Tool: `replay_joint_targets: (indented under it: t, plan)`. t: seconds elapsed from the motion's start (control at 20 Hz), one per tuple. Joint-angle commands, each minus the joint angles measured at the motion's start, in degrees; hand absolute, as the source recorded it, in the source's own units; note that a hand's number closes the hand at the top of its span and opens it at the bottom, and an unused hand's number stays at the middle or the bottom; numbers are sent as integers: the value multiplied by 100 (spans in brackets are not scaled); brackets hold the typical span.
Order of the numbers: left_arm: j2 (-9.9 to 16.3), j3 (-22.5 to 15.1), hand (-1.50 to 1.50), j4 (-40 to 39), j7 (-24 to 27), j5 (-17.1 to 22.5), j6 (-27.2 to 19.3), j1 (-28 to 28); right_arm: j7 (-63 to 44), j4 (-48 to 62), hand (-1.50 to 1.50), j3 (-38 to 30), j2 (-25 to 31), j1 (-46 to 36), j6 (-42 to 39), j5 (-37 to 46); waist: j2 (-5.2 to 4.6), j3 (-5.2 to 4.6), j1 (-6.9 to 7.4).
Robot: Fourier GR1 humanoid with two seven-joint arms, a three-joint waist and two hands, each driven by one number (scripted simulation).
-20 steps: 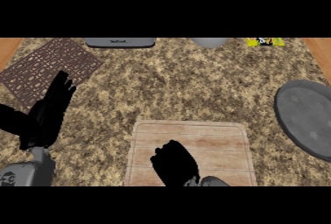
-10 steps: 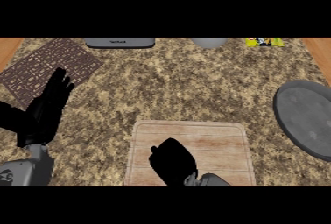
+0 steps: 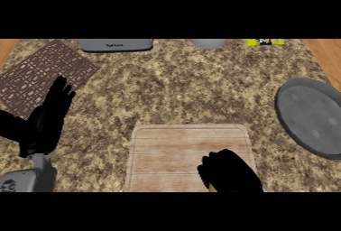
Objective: Pick the lemon from the cutting board and place it in the pan
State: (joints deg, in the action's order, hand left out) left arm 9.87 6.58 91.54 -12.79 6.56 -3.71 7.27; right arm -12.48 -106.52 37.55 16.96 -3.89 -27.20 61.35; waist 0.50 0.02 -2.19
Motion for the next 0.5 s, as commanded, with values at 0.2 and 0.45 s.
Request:
replay_joint_targets:
  t: [0.2, 0.45]
  plan:
    - [52, 99, 0, 90, -31, -3, -33, -156, 85, -2790, 150, -1021, 1402, 1375, 1070, 287, 39, 0, -119]
    - [57, 101, 0, 258, -243, 9, -119, 55, 202, -4390, 150, -2006, 1744, 1990, 1074, -172, 18, 3, -88]
